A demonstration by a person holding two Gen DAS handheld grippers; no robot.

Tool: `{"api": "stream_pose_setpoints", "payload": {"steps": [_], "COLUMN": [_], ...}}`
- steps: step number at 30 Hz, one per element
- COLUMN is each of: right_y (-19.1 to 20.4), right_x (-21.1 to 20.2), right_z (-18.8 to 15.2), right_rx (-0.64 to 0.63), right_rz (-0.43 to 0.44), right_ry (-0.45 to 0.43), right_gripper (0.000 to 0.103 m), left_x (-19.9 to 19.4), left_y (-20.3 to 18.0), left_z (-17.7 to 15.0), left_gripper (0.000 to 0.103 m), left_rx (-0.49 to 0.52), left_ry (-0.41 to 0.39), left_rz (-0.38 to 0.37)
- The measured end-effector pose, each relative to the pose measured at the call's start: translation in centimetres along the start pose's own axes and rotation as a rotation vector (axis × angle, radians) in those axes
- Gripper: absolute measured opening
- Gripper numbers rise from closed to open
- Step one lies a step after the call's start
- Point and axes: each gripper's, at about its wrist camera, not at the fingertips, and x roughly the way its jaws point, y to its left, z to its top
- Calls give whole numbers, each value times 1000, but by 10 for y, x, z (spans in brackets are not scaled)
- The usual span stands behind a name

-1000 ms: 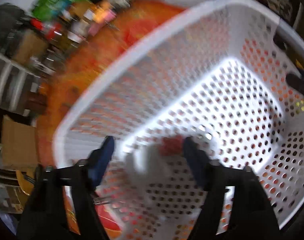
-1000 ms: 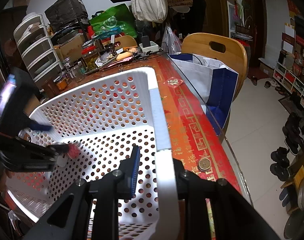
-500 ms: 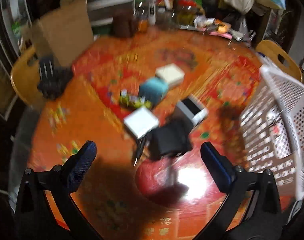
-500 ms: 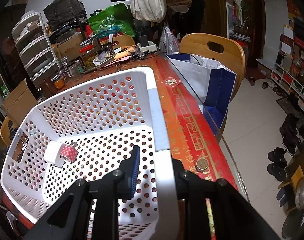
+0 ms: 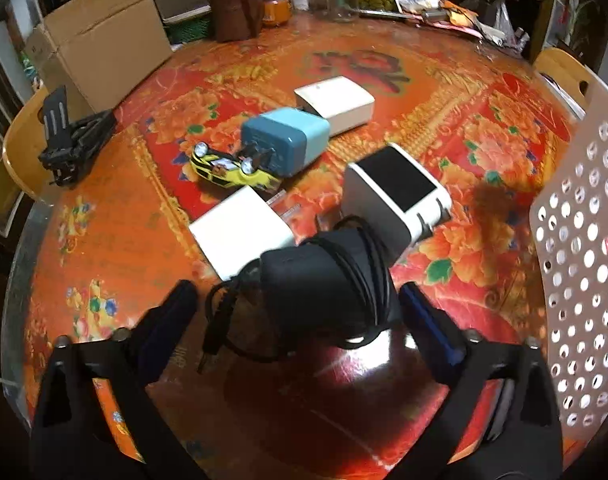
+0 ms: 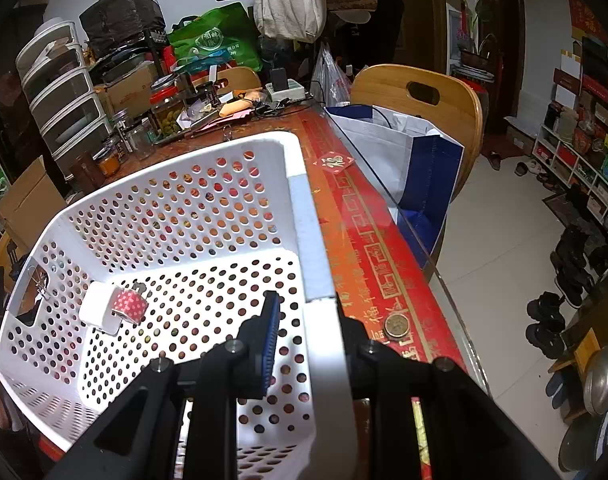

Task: Organize rigid objects
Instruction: 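Grasp the black coiled power adapter with the left tool, then carry the black adapter into the basket and release it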

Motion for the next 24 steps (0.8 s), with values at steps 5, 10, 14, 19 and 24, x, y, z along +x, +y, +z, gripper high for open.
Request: {"api": "stream_pose_setpoints", "payload": {"steps": [5, 10, 14, 19, 24], "right_y": [0, 0, -1, -1, -1], "right_x": [0, 0, 0, 0, -1], "right_z": [0, 0, 1, 2, 1], "right_rx": [-3, -3, -5, -6, -8], "right_rz": [0, 1, 4, 8, 12], "right_ry": [2, -3, -3, -6, -7], "right_gripper": [21, 21, 21, 21, 21], "left_x": [-11, -50, -92, -124, -152], "left_y": [-2, 6, 7, -5, -28], "left_z": [-5, -6, 2, 15, 25], "left_gripper": [77, 77, 77, 77, 77], "left_rx": [7, -16, -14, 20, 72], "left_ry": [-24, -107, -198, -253, -295], "left_rz": [14, 14, 35, 53, 36]}}
